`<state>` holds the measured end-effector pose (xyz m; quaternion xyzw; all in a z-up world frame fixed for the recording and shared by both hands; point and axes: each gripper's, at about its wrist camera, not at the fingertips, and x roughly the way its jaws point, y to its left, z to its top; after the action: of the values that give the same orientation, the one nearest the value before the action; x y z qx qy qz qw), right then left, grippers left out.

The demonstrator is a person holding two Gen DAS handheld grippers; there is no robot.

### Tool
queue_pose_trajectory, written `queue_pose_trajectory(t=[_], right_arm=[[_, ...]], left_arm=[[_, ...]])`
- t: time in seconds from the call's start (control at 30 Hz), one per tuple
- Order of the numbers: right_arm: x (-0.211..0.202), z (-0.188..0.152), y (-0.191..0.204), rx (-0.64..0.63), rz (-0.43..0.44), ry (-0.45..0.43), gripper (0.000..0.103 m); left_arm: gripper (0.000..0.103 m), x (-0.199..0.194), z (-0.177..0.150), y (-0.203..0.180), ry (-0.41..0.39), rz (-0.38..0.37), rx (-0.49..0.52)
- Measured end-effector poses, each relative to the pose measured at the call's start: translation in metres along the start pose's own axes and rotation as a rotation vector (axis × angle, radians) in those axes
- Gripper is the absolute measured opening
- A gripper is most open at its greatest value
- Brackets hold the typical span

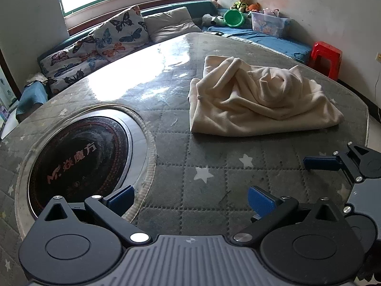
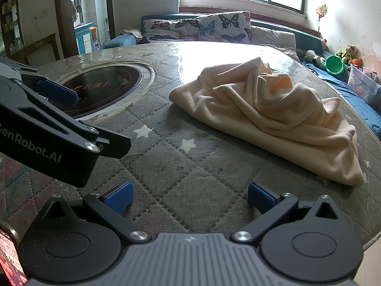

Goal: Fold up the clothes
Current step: 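Move both grippers toward the crumpled cream sweatshirt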

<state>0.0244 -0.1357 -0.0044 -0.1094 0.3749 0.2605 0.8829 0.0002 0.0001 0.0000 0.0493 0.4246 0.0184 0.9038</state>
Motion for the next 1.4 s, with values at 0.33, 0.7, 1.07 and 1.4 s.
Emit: queue_pose_trajectory(t=[0.33, 0.7, 1.07, 1.4], right_arm=[[-0.001, 0.001, -0.002, 0.003, 0.007, 0.006, 0.103], [-0.006, 0.002, -0.007, 0.001, 0.016, -0.014, 0.103], [-0.007, 0.011, -0.022, 0.018, -0.012, -0.04, 0.102], [-0.006, 0.016, -0.035, 0.023, -0.026, -0.045, 0.098]], left_arm=[[0.103, 0.002, 0.003, 0.002, 0.017, -0.002, 0.013], [0.103, 0.009, 0.005, 0.003, 0.023, 0.014, 0.052], [0.103, 0.017, 0.014, -0.002, 0.029, 0.015, 0.091], [0.103, 0.026, 0.024, -0.006, 0.036, 0.009, 0.107]])
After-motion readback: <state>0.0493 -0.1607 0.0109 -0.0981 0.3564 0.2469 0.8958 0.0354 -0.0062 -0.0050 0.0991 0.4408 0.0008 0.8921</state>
